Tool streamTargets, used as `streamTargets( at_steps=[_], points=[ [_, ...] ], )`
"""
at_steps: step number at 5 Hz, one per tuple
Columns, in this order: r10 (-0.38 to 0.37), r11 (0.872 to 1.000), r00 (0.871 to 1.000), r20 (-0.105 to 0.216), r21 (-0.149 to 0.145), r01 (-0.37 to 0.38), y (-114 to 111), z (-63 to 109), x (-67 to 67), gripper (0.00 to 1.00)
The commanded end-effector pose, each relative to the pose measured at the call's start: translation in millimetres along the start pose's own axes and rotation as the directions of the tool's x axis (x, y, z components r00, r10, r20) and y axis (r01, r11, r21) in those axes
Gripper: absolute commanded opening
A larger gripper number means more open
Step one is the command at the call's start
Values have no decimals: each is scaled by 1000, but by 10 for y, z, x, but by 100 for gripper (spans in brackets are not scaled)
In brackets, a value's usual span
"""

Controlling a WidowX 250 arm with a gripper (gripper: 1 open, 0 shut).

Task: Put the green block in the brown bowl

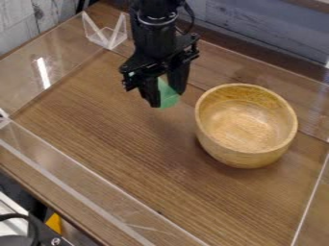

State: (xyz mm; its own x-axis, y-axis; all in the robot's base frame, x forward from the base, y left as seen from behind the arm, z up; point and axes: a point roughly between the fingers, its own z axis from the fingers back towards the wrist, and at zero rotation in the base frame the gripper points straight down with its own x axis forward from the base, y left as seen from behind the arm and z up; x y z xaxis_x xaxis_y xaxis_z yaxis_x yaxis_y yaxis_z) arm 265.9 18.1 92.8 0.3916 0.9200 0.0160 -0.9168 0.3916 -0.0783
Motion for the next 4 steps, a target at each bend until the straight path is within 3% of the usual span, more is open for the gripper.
streamTargets(
  at_steps=[1,2,3,4],
  points=[
    [-42,997,999,18,-59,43,-103,106,9,0],
    [-92,993,996,5,-68,93,-285,194,-83,0],
    [-141,987,990,-12,-85,139,-532,261,-264,0],
    [-36,995,999,-15,-94,35,-688,111,-473,0]
  ],
)
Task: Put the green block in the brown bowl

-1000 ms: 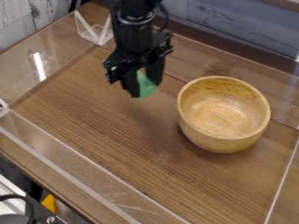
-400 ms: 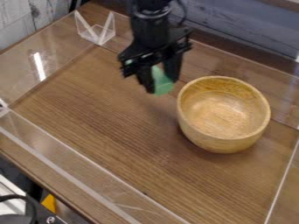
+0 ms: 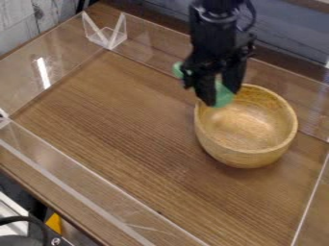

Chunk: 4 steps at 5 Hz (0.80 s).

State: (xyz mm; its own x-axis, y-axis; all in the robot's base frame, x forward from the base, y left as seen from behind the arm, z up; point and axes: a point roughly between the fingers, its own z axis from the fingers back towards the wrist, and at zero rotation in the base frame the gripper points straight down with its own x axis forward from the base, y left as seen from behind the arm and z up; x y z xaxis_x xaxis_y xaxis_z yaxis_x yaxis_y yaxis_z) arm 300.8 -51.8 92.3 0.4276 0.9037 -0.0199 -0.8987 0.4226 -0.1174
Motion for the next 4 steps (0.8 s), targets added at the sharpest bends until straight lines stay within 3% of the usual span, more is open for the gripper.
streamTargets(
  at_steps=[1,3,4],
  points=[
    [98,993,995,26,-69,-96,-181,-19,-33,0],
    [268,961,963,42,-83,-264,-269,-199,-98,0],
    [247,967,968,40,-79,-243,-299,-267,-88,0]
  ],
)
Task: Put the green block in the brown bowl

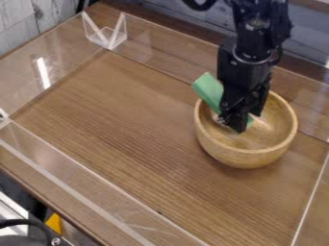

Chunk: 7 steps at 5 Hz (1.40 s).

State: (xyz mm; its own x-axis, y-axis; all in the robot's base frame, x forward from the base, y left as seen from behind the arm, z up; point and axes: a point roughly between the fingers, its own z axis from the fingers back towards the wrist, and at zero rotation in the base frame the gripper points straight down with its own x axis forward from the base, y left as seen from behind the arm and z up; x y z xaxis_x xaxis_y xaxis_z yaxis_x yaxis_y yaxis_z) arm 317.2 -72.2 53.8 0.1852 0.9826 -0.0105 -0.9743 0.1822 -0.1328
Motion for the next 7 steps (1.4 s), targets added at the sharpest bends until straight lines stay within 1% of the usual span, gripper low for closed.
streamTargets(
  at_steps=[1,2,4,5,7],
  points=[
    [-25,998,1000,-4,-55,25,-154,126,23,0],
    [-42,998,999,-11,-56,41,-188,145,69,0],
    [-2,998,1000,-9,-63,1,-179,176,26,0],
    [29,998,1000,-9,-58,-29,-196,142,-12,0],
    [18,999,1000,-18,-46,-19,-145,-1,31,0]
  ],
)
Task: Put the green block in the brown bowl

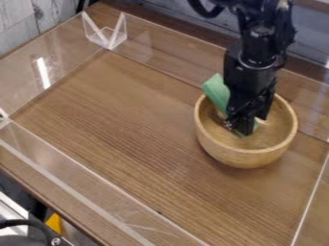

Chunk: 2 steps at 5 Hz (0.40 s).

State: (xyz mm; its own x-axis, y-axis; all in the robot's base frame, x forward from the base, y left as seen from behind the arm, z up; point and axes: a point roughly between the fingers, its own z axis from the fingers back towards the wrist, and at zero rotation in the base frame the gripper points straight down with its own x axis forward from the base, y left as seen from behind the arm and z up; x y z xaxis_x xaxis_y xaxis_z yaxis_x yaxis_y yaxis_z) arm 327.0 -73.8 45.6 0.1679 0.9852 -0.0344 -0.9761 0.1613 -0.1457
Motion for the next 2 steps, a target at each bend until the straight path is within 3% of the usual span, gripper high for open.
streamTargets(
  at_steps=[1,2],
  points=[
    [6,1000,1000,1,-28,-6,-72,52,151,0],
    [15,1000,1000,-1,-24,-15,-86,26,277,0]
  ],
)
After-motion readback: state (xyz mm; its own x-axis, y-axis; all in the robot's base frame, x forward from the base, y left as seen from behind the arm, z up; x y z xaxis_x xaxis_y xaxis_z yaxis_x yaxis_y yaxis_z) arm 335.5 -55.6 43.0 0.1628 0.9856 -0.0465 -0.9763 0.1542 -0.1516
